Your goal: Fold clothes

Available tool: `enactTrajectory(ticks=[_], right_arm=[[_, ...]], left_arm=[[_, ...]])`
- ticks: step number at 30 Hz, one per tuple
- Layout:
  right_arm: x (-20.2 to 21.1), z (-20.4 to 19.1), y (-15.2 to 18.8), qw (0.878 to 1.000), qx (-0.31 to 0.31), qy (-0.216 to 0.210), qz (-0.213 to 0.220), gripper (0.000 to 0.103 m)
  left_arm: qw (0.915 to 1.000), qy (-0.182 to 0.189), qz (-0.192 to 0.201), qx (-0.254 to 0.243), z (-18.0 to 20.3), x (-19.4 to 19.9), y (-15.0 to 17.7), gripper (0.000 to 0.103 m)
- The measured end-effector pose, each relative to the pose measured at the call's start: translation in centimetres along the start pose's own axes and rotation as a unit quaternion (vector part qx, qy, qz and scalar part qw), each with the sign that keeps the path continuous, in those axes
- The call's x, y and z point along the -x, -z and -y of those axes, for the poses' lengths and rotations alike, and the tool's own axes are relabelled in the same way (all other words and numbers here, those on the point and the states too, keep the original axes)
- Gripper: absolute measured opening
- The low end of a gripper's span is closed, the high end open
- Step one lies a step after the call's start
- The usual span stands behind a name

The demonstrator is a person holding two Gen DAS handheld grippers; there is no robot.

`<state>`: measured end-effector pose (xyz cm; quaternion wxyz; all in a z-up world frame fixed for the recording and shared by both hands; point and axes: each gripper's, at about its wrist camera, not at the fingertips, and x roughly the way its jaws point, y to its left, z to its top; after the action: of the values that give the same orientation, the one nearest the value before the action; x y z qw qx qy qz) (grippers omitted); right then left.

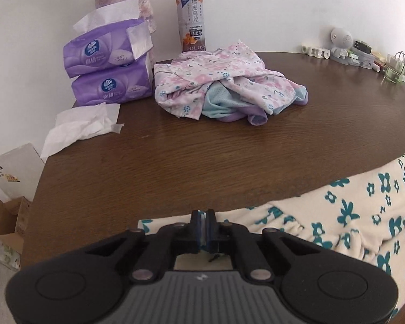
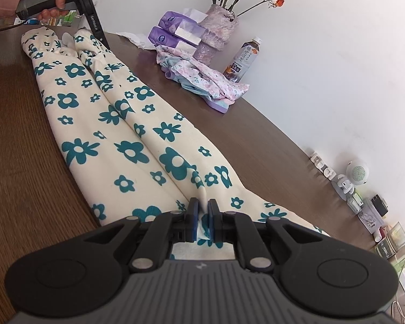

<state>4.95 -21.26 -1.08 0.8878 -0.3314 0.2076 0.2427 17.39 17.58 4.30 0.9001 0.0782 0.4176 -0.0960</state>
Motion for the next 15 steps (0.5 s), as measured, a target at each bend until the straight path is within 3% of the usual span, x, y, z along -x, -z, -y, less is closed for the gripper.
enactTrajectory(ticks=[3,5,15], right_arm=[[0.0,0.2,0.1,1.000,-0.001,-0.001,0.002,0.008],[-0.1,0.2,0.2,1.000,-0.002,-0.001,0.003,0.008],[0.0,0.3,0.3,1.000,-0.001,0.001,0.004,0.008]], left_arm=[[1.0000,0.000,-0.003,0.009,-0.1,1.2,1.3,0.004],[0.9998,-0.008,0.002,0.020,-0.3,1.5,1.7,0.012],[0.9991,-0.036,0.004,0.023,0.1,2.1,2.3,0.012]])
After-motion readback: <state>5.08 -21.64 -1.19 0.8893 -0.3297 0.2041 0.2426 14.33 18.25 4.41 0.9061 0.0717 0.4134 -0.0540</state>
